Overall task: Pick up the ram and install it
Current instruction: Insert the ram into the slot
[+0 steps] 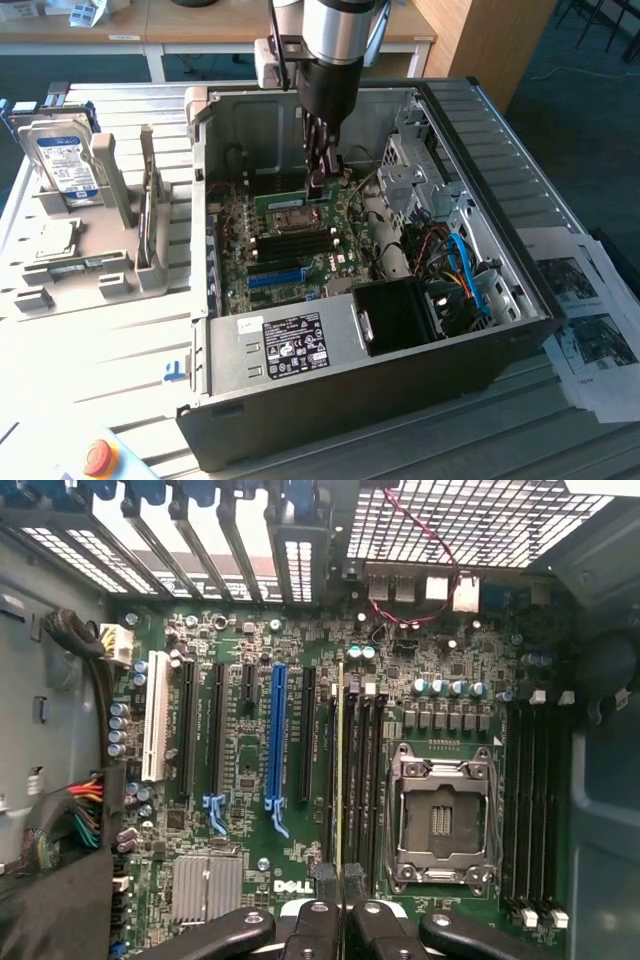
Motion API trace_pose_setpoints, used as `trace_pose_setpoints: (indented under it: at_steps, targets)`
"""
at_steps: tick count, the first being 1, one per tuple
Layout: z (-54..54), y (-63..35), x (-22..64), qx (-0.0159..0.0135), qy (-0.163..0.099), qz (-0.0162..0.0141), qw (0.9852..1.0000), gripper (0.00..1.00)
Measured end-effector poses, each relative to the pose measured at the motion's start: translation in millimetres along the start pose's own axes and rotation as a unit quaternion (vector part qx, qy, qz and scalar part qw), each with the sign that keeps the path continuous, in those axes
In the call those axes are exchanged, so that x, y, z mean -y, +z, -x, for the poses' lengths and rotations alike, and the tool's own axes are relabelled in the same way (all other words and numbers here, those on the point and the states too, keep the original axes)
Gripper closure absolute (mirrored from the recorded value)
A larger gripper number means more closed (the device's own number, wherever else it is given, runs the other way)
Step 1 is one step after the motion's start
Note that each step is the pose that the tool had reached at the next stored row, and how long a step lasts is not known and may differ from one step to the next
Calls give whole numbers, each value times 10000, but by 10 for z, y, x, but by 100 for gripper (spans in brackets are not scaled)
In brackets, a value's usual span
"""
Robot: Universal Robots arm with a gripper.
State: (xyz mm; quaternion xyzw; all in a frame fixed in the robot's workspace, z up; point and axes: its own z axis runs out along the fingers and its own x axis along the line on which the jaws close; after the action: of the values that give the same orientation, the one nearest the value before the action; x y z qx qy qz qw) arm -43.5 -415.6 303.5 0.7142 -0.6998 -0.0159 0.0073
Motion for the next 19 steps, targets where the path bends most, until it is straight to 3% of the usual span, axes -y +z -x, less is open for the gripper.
trace_pose_setpoints:
  at_steps: [19]
  targets:
    - [-3,257,9,0,0,0,10000,88]
